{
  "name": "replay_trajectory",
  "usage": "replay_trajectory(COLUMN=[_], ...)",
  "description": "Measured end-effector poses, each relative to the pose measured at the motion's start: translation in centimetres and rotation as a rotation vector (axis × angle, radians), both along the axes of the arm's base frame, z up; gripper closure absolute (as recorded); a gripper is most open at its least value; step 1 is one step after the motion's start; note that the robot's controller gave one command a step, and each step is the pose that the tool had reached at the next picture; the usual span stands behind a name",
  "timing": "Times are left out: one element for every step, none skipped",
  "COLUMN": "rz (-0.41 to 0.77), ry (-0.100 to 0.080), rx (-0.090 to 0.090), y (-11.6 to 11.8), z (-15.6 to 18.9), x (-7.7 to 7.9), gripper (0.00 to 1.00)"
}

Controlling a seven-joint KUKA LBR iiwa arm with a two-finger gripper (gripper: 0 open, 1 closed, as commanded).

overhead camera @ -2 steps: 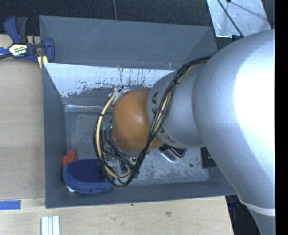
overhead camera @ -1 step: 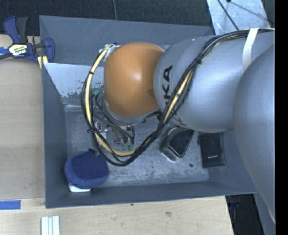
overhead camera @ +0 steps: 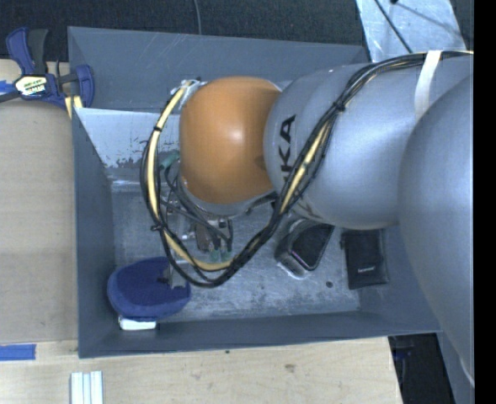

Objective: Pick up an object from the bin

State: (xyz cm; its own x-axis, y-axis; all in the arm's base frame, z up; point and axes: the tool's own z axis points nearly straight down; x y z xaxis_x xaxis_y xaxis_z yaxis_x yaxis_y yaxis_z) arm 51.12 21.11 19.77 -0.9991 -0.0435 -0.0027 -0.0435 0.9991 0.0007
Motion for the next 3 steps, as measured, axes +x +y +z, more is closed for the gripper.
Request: replay_trajectory(rz=[-0.015,-0.015,-0.034], ry=[0.004,-0.006,-0.007], rx=[-0.001,0.001,0.003], y=[-2.6,-2.5,-1.4], z=[-13.0,-12.5,2.8], x=[2.5,2.8,2.9], gripper=[0.0,1.0,1.0])
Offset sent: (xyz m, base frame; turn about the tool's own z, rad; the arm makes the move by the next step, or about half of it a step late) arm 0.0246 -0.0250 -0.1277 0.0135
